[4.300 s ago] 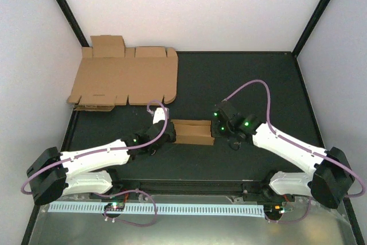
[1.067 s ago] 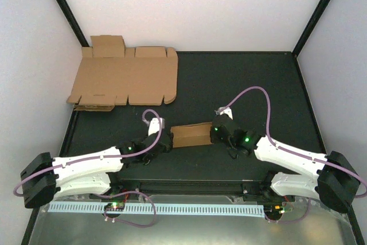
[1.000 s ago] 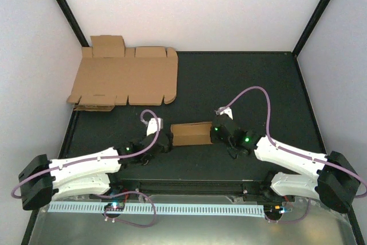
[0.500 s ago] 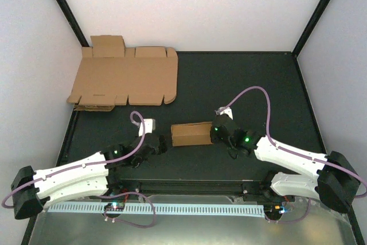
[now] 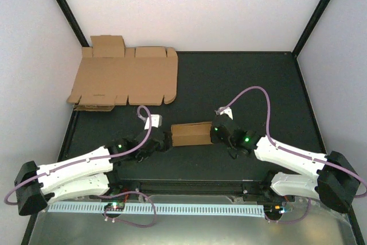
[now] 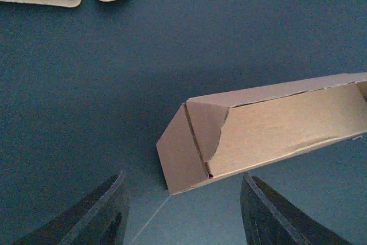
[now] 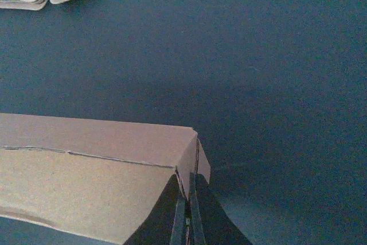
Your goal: Fold the paper box
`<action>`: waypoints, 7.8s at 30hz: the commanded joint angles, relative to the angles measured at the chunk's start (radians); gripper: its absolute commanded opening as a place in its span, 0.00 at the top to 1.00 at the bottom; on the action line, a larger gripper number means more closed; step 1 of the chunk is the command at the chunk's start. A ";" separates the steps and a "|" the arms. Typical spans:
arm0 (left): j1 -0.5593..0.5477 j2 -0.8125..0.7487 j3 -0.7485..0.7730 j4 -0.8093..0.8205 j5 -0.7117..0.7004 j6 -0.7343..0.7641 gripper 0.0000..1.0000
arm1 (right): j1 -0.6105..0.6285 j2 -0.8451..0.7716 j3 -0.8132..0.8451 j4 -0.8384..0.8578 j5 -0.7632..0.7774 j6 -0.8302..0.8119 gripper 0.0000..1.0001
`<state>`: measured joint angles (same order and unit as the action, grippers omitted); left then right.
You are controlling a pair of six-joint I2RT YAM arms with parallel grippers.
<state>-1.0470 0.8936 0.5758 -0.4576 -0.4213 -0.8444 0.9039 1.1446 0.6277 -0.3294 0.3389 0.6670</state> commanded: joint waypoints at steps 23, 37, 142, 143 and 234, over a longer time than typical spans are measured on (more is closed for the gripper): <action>0.068 0.252 0.171 -0.048 0.065 0.030 0.38 | 0.005 0.026 0.008 -0.097 -0.004 -0.014 0.98; 0.085 0.348 0.261 -0.136 0.129 0.005 0.78 | 0.006 0.040 0.010 -0.094 -0.007 -0.015 0.98; 0.004 0.314 0.203 -0.151 0.018 -0.138 0.98 | 0.004 -0.209 0.029 -0.192 -0.030 -0.077 0.45; 0.004 0.314 0.205 -0.150 0.018 -0.137 0.98 | 0.004 -0.212 0.036 -0.194 -0.030 -0.084 0.48; -0.060 0.187 0.215 -0.206 0.027 -0.123 0.48 | 0.047 -0.145 0.035 -0.201 -0.032 -0.036 0.76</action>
<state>-1.1011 1.1297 0.7643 -0.6174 -0.4053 -0.9989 0.9474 1.0447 0.6201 -0.4744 0.3038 0.6373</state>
